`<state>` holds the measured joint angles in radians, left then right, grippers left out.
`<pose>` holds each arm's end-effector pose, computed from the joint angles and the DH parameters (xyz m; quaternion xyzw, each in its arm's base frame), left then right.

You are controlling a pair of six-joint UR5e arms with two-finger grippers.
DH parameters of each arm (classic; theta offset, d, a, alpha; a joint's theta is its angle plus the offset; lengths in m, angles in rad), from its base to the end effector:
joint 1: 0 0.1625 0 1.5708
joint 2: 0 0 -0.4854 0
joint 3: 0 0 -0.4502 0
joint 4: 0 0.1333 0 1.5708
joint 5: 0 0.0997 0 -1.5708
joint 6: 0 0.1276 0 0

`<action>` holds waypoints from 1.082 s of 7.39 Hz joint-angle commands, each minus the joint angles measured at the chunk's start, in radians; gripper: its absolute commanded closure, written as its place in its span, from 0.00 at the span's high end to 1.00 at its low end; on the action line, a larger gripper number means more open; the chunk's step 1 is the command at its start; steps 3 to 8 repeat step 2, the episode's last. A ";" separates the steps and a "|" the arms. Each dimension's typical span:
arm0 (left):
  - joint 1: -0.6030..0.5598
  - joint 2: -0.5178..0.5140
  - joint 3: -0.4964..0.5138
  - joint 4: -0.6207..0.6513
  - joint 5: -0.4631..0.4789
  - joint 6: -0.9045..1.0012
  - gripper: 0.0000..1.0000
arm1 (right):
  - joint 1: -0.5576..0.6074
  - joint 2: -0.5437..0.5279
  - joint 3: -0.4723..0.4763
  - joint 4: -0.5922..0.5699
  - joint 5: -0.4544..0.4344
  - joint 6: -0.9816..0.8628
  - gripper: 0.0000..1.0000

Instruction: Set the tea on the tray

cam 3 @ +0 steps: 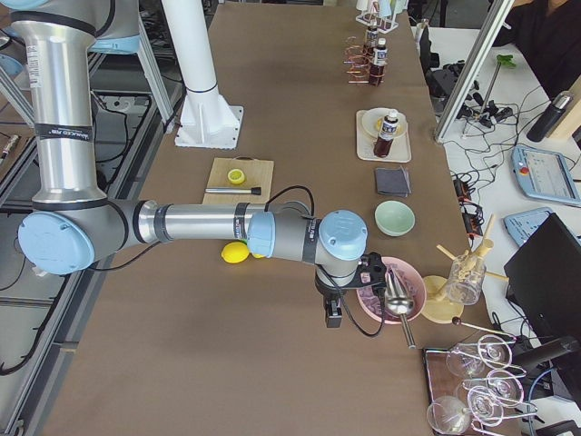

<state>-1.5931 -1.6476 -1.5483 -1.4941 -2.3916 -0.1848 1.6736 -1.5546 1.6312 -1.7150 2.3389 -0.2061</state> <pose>-0.0530 -0.5835 0.7112 -0.0426 0.3968 -0.0992 0.9115 0.1009 -0.5425 0.7117 0.0266 -0.3748 -0.0352 0.9260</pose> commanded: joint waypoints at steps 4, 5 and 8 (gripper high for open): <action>0.001 0.000 0.022 0.000 -0.003 -0.001 0.99 | -0.003 -0.001 -0.002 0.000 -0.003 -0.001 1.00; 0.001 0.000 0.022 0.000 -0.003 -0.001 0.99 | -0.003 -0.001 -0.002 0.000 -0.003 -0.001 1.00; 0.001 0.000 0.022 0.000 -0.003 -0.001 0.99 | -0.003 -0.001 -0.002 0.000 -0.003 -0.001 1.00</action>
